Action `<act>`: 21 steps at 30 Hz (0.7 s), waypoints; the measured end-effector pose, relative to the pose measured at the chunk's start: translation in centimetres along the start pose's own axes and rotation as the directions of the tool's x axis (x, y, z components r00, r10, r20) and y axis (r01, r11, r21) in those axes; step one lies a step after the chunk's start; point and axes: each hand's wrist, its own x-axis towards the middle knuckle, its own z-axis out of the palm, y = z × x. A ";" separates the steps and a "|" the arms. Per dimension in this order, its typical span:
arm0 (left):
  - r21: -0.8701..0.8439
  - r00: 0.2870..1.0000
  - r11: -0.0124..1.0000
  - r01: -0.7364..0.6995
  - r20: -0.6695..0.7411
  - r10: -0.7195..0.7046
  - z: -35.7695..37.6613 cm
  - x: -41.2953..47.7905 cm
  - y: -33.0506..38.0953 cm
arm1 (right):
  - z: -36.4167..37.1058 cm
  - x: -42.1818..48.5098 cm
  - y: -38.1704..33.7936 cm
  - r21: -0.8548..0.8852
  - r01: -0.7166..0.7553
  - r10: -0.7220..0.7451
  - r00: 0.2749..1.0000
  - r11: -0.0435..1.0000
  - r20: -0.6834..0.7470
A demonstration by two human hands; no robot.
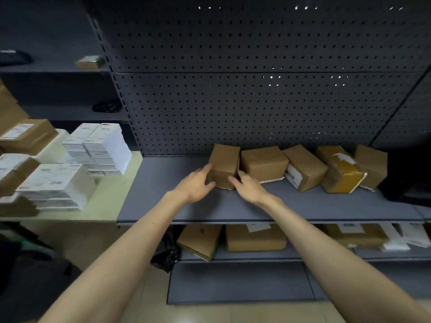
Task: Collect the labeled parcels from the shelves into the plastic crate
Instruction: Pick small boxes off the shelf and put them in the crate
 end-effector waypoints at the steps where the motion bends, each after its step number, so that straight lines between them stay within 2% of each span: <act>1: -0.035 1.000 0.999 -0.007 0.009 0.007 0.3 0.0 -0.1 | 0.3 -0.1 -0.3 0.067 -0.020 0.020 1.000 0.998 0.000; 5: -0.100 1.000 0.995 -0.010 -0.027 0.008 1.3 -0.7 0.6 | 1.5 -0.6 -1.3 0.315 -0.031 0.050 0.997 0.948 -0.053; 11: -0.208 0.994 0.977 -0.037 -0.108 0.015 2.2 -3.2 -0.3 | 2.5 -2.1 -1.2 0.485 0.034 0.036 0.990 0.874 -0.133; 15: -0.276 0.988 0.961 -0.031 -0.152 -0.012 2.4 -4.5 -0.2 | 2.3 -2.4 -0.9 0.487 0.080 0.058 0.963 0.870 -0.263; 19: -0.326 0.986 0.945 0.015 -0.152 -0.068 2.0 -4.5 1.0 | 1.7 -2.4 -0.8 0.460 0.079 0.140 0.896 0.884 -0.422; 21: -0.377 0.983 0.926 0.020 -0.162 -0.087 2.0 -4.2 1.4 | 1.7 -2.2 -0.8 0.481 0.042 0.193 0.883 0.876 -0.429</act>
